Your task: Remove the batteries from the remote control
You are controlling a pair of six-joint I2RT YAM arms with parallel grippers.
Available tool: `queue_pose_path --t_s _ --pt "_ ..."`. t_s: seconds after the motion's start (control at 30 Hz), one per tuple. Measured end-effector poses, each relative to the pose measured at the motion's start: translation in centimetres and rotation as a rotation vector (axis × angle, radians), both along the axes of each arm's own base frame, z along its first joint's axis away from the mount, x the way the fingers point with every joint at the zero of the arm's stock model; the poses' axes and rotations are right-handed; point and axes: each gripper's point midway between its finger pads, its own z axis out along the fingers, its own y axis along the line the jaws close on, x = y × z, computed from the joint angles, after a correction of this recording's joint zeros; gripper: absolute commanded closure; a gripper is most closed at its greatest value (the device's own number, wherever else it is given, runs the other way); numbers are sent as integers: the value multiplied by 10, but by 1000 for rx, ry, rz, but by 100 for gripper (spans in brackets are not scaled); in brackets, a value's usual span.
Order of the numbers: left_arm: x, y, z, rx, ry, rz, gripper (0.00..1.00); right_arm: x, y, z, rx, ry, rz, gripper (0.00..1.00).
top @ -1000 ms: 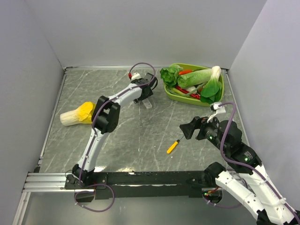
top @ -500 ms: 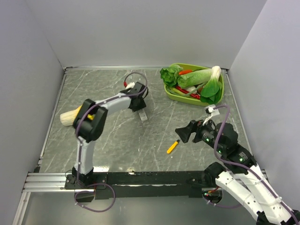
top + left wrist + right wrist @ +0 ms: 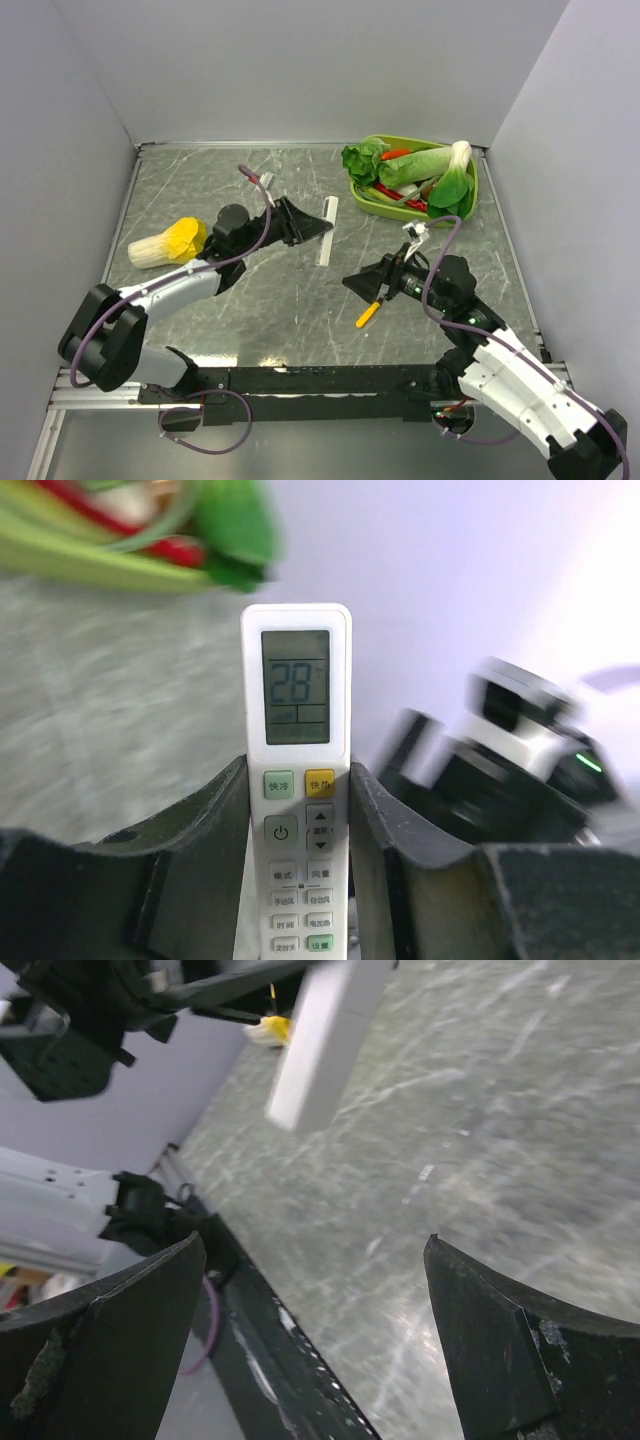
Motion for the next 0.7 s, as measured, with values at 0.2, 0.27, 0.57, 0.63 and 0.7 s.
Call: queue_pose_path --t_s 0.2,0.27,0.57,0.63,0.7 --pt "-48 -6 49 -212 -123 -186 88 4 27 25 139 -34 110 2" --pt "-59 -8 58 -251 -146 -233 88 4 32 35 177 -58 136 2" --pt "-85 -13 70 -298 -195 -332 89 4 55 45 261 -60 249 13" --pt "-85 -13 71 -299 -200 -333 92 3 59 47 276 -62 272 21" --pt "-86 -14 71 -299 -201 -335 93 1 62 48 288 -64 290 27"
